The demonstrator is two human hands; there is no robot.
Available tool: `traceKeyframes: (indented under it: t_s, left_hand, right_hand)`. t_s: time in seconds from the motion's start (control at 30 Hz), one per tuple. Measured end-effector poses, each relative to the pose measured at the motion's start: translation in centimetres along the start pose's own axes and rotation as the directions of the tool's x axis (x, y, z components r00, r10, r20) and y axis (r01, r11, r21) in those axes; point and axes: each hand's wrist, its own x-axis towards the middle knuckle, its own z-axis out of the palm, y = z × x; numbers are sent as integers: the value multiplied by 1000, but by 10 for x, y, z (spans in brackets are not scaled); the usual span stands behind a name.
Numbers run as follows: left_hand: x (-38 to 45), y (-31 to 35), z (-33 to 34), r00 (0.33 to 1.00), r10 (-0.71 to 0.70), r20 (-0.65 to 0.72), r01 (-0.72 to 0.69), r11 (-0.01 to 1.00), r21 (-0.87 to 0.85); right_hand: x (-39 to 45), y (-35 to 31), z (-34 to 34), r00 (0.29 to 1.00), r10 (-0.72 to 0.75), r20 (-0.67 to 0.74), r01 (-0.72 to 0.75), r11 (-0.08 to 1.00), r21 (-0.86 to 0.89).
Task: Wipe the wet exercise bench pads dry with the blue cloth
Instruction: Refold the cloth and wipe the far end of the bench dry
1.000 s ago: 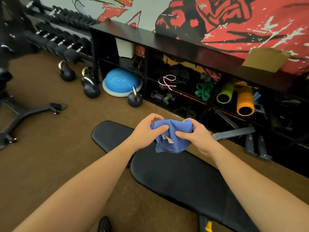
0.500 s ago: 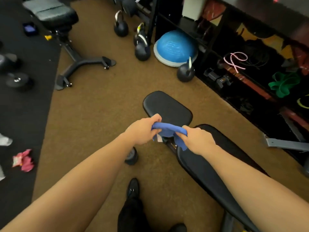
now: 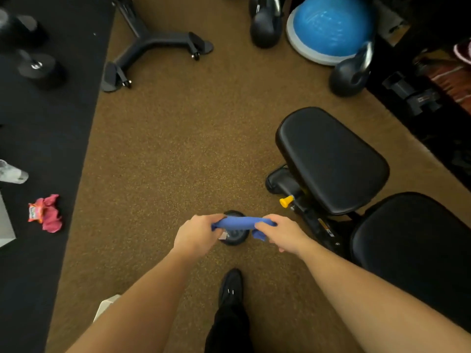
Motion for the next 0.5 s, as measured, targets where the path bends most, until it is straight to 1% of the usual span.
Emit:
traceKeyframes:
  t_s: [0.07,0.13,0.17,0.27,0.37,0.43,0.5]
  left_hand:
    - [16,-22,18,999,20,-35,-19,999,34]
    - [34,-41,33,994,52,-91,-43,994,105]
    - [42,-48,40,991,78,-107,-62,988,144]
    - [62,-63,61,980,187,-74,-157,940,302]
    - [73,-71,86,966,259,5,-231,852,469]
    - [75,-77,104,966,240,94,-253,822,510]
    - [75,-84,118,967,196,165,-253,819,515]
  right_hand:
    - [31,4,22,998,42,-41,-36,991,129]
    - [59,9,43,990,50,-134,-17,972,236]
    - [71,13,51,984,41,-171,5,967,256]
    - [98,27,69,974,25,-225,26,975,223]
    - [117,48,86,977,33,-213,3,986,167]
    - [127,66,97,982,38,-186,-11,989,145]
    - [136,80,103,986,38,-161,-23,995,93]
